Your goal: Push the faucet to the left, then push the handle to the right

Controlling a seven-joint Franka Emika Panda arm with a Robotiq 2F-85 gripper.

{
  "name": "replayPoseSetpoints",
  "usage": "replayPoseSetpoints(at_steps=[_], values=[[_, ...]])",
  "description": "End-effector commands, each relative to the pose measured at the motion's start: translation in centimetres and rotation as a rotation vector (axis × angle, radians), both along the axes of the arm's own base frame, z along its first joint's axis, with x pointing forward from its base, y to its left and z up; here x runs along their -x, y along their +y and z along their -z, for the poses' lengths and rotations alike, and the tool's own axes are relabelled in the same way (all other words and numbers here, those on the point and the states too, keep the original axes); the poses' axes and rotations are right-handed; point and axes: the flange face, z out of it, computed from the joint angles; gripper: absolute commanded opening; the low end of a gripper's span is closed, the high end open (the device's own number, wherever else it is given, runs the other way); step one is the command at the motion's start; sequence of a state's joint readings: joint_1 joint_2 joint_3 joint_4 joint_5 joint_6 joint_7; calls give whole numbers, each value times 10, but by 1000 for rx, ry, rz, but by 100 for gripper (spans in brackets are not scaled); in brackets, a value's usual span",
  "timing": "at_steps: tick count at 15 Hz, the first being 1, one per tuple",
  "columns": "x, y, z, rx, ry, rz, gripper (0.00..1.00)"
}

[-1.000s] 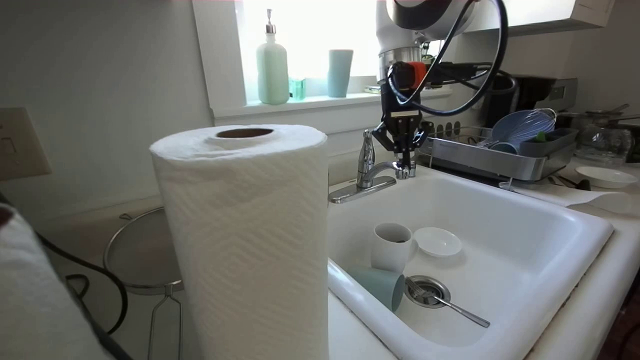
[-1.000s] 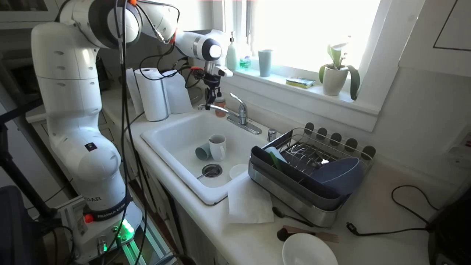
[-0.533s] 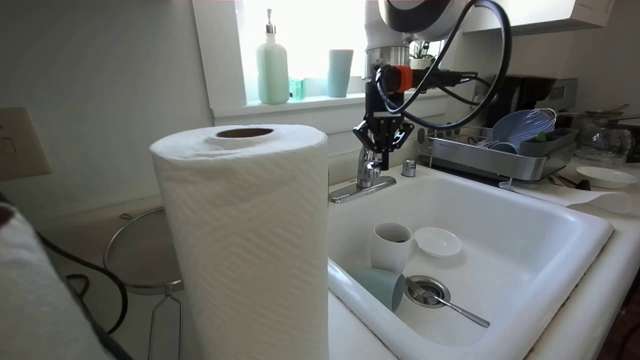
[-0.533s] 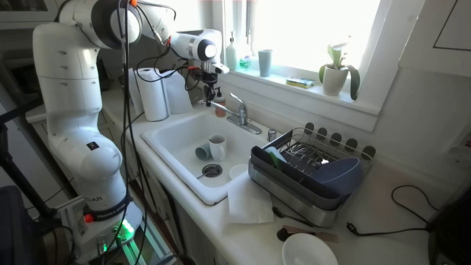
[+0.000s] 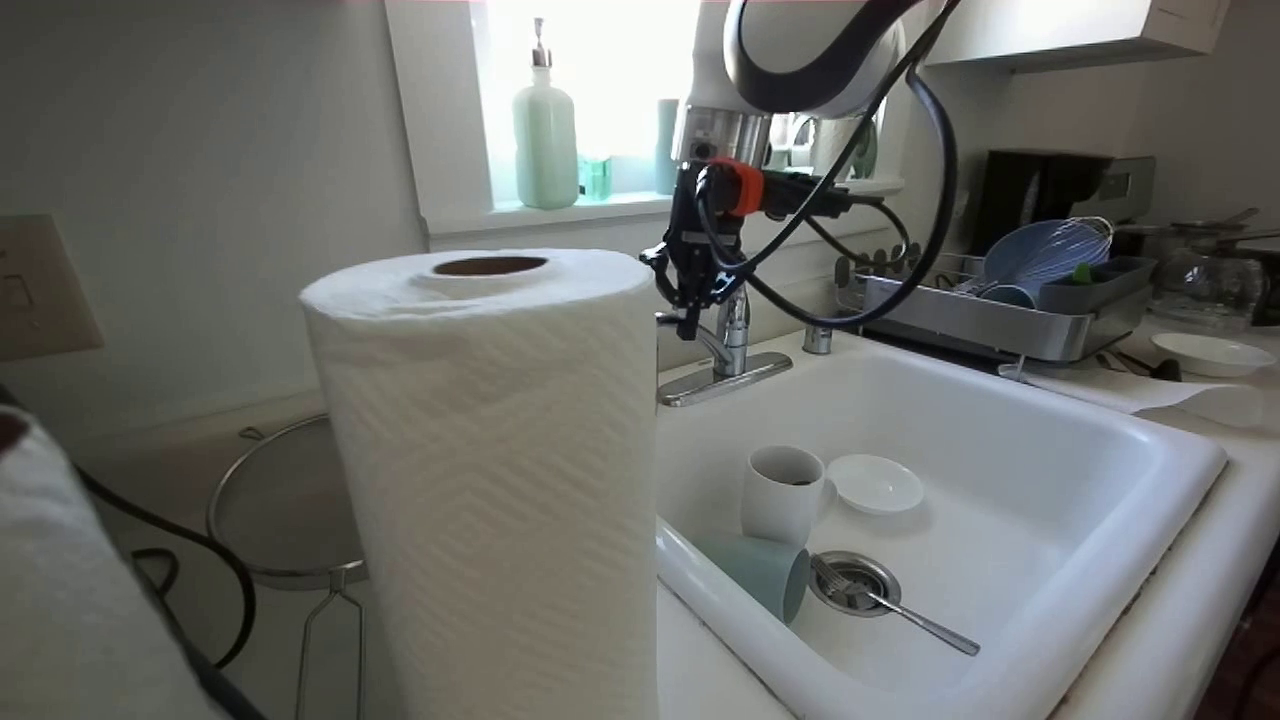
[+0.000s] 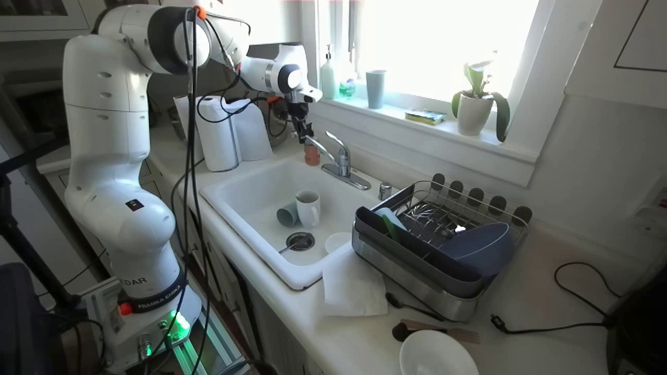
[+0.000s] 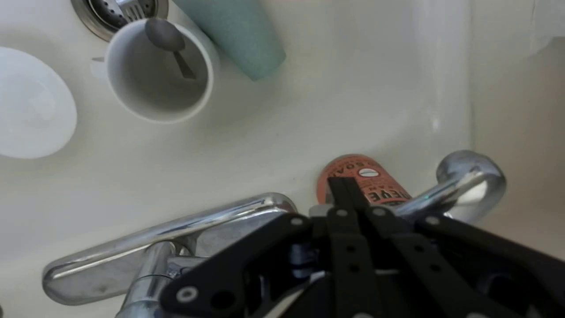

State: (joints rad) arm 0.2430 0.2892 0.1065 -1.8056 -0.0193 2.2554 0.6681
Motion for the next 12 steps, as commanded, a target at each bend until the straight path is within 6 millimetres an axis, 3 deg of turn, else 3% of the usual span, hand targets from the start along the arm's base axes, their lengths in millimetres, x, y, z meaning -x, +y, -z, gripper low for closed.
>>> replayPoseSetpoints(at_steps=[1,3,6,9,12], values=[[-19,17,13,12,19,-36,0],[-11,17,12,27,135,-66,0],[2,7,-7,57,260,-112,0],[10,-11,-37,107,304,-133,0],[17,-43,-62,147,338,-153,0]])
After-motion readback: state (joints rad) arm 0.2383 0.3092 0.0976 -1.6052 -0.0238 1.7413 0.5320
